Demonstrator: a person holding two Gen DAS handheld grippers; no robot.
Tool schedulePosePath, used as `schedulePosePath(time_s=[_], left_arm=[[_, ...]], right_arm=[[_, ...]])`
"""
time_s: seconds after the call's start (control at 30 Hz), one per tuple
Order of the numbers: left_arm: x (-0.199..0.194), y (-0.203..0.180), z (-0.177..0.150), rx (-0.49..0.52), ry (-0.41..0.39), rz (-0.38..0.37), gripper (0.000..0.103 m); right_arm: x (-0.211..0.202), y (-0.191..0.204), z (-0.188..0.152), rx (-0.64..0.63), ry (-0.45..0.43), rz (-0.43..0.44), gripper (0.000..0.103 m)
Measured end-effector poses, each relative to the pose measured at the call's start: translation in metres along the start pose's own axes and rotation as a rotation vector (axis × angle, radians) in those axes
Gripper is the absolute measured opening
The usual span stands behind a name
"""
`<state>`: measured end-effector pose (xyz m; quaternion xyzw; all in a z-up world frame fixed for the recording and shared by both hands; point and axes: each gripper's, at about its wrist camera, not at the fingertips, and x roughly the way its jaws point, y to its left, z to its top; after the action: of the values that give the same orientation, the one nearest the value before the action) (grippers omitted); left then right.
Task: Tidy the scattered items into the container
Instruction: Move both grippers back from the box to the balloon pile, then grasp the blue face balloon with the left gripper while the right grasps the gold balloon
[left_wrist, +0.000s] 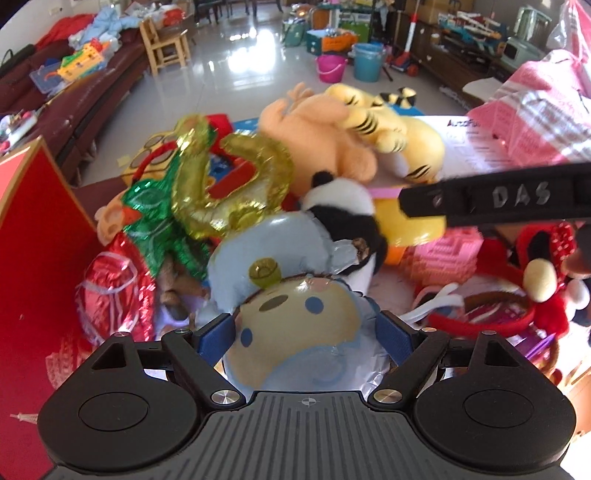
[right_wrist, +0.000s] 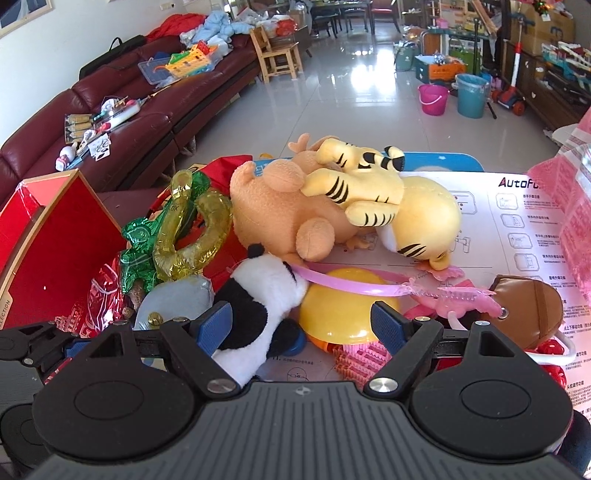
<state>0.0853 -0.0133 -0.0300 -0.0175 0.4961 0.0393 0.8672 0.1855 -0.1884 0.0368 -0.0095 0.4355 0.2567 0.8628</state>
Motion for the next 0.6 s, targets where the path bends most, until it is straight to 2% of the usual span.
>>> schedulePosePath(time_s=[0.3, 0.47, 0.6], left_arm=[[0.009, 0.041, -0.017, -0.09, 0.044, 0.044, 0.091], [0.012, 0.047, -0.018, -0.104, 0.045, 0.039, 0.091], [0.013, 0.055, -0.021, -0.115, 0.053, 0.046, 0.091]], right_arm=[[0.019, 0.045, 0.021, -0.12, -0.007, 0.035, 0.085], [0.039, 0.079, 0.038, -0.197, -0.019, 0.064, 0.085], [0.062, 0.097, 0.048, -0.261, -0.004, 0.05, 0.084]])
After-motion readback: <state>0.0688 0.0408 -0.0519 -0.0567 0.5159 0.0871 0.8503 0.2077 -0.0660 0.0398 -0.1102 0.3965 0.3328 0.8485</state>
